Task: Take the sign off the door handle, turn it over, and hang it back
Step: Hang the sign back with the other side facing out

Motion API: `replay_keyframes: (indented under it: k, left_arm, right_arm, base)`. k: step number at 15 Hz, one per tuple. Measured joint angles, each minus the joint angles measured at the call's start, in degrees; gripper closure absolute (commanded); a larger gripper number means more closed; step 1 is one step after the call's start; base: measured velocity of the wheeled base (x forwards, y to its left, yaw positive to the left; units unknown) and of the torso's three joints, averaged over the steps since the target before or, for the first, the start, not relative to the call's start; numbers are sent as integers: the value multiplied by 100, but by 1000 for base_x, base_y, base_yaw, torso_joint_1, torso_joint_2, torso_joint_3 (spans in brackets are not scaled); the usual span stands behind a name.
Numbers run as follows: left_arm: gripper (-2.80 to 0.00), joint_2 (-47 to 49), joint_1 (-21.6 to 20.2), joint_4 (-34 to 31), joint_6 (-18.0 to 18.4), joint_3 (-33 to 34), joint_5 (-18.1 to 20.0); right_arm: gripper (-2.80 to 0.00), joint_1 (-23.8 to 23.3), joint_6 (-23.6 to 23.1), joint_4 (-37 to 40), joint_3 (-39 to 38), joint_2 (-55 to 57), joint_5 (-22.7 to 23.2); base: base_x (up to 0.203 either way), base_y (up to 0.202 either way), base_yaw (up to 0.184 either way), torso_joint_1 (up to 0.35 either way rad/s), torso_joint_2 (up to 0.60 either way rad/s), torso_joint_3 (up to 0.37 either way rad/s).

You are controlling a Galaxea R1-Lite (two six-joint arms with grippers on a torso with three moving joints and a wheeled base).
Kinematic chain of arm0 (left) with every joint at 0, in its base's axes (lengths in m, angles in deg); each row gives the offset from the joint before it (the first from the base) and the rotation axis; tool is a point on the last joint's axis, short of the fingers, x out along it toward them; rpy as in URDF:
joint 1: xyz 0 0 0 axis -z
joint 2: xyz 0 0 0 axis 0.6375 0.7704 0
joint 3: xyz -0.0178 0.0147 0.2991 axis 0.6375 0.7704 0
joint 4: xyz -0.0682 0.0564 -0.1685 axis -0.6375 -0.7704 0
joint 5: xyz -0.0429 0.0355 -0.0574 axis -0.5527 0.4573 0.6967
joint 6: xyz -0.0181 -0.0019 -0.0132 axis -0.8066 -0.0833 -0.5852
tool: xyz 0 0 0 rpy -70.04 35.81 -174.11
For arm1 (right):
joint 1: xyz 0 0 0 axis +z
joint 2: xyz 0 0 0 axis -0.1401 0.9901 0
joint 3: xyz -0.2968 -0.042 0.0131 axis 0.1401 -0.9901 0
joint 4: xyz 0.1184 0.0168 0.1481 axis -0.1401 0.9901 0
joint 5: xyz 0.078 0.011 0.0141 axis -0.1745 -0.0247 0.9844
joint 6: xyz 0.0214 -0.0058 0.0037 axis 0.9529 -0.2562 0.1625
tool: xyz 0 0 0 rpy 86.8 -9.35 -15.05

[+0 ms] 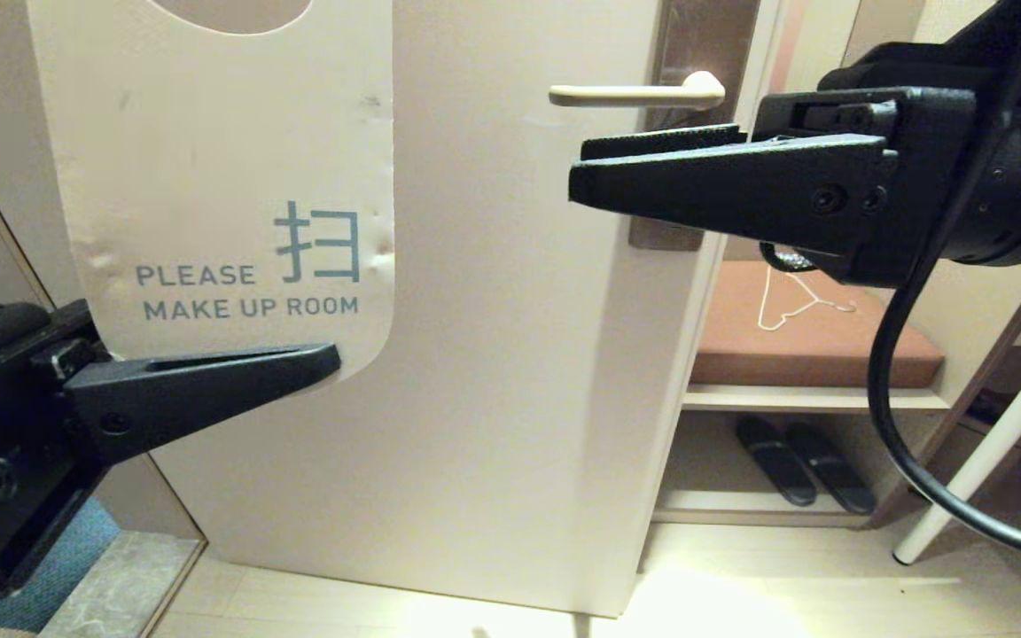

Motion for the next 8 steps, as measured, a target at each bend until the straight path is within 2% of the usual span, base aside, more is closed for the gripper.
replay_keyframes:
  k: [5, 8]
  left_arm:
    - [0, -345, 0, 0, 2, 260, -247]
    - [0, -613, 0, -4, 2, 449, -538]
  right_arm:
    - [-280, -88, -17, 0, -529, -469, -854]
    - [-280, -94, -33, -2, -847, -716, -1447]
  base:
    - [0, 0, 0, 0, 0, 0]
    - [0, 0, 0, 0, 0, 0]
